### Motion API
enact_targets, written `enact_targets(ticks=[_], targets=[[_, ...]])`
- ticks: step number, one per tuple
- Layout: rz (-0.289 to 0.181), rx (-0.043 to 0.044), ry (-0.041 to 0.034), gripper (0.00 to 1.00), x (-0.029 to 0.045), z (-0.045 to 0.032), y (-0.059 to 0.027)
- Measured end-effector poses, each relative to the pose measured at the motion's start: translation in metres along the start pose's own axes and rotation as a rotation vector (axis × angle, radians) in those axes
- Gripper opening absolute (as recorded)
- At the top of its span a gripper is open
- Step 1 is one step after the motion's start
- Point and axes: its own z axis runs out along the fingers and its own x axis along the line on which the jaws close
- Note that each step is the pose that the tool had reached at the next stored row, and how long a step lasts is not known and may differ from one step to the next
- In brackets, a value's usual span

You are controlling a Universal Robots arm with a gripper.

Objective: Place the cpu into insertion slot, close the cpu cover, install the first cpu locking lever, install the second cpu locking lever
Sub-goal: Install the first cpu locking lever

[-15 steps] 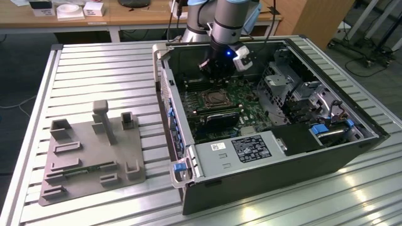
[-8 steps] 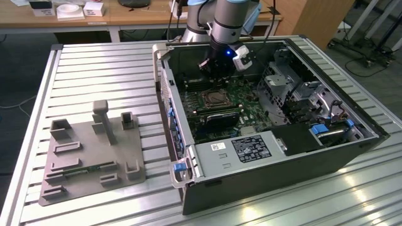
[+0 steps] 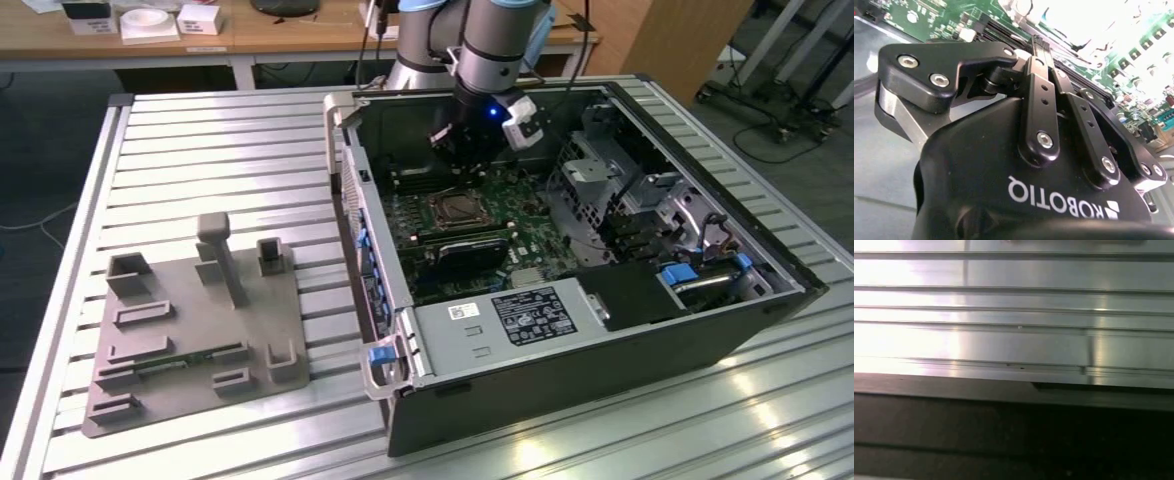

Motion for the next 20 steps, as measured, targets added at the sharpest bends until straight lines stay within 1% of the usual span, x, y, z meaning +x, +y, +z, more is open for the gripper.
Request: enact_targets(ticks=[6, 16, 20], targets=[[0.0, -0.0007, 0.0, 0.1, -0.003, 0.0024, 0.0004], [0.0, -0.0008, 0.0, 0.1, -0.0034, 0.0076, 0.0001], [0.0, -0.0007, 0.0001, 0.1, -0.0034, 0.008, 0.0001]])
